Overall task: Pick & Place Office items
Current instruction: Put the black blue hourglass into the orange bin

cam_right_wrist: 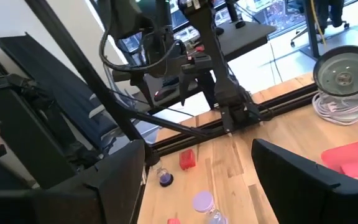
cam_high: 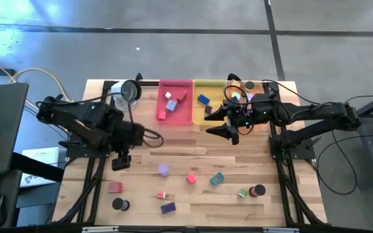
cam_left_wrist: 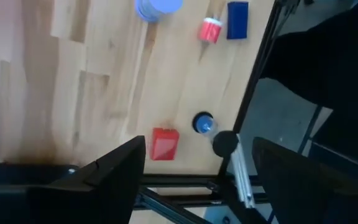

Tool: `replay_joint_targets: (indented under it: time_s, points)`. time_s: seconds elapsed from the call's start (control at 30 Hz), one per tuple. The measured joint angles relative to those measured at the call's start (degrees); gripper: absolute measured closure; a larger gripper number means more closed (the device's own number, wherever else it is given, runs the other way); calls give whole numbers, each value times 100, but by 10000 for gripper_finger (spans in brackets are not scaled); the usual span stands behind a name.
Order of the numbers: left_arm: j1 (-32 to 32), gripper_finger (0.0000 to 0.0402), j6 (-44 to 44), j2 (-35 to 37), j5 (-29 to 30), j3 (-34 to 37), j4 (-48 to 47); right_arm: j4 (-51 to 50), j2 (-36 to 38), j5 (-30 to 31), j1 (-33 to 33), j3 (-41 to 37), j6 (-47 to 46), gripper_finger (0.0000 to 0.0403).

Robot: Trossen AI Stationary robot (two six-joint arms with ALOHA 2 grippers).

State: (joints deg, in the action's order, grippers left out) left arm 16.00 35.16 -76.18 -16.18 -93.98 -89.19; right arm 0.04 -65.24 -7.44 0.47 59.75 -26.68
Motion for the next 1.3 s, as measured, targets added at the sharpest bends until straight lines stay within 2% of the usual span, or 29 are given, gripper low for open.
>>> replay_joint_targets:
  time_s: [0.13, 0.23, 0.4, 0.5, 0.63, 0.9, 1.07, 1.3]
  points:
    - [463, 115, 731, -55, 42, 3, 511, -11, -78, 6, 100, 0, 0, 117]
    - [767, 115, 714, -86, 103, 3, 1060, 40, -147, 4, 148, 2, -44, 117]
    - [1284, 115, 673, -235, 564, 3, 1857, -9, -238, 7, 284, -1, -236, 117]
    - [1525, 115, 652, -357, 712, 3, 2084, 24, -284, 6, 352, 2, -204, 117]
    - [1961, 115, 727, -589, 1098, 3, 1862, 211, -365, 114, 379, 1, -203, 117]
    - [2550, 115, 637, -704, 1016, 7, 1073, 266, -451, 338, 374, 2, -303, 117]
    - [3059, 115, -43, -732, 1113, 7, 350, 576, -515, 670, 368, 0, -321, 117]
    - [3729, 115, -31, -960, 1947, 12, 316, 1224, -559, 999, 370, 0, -335, 117]
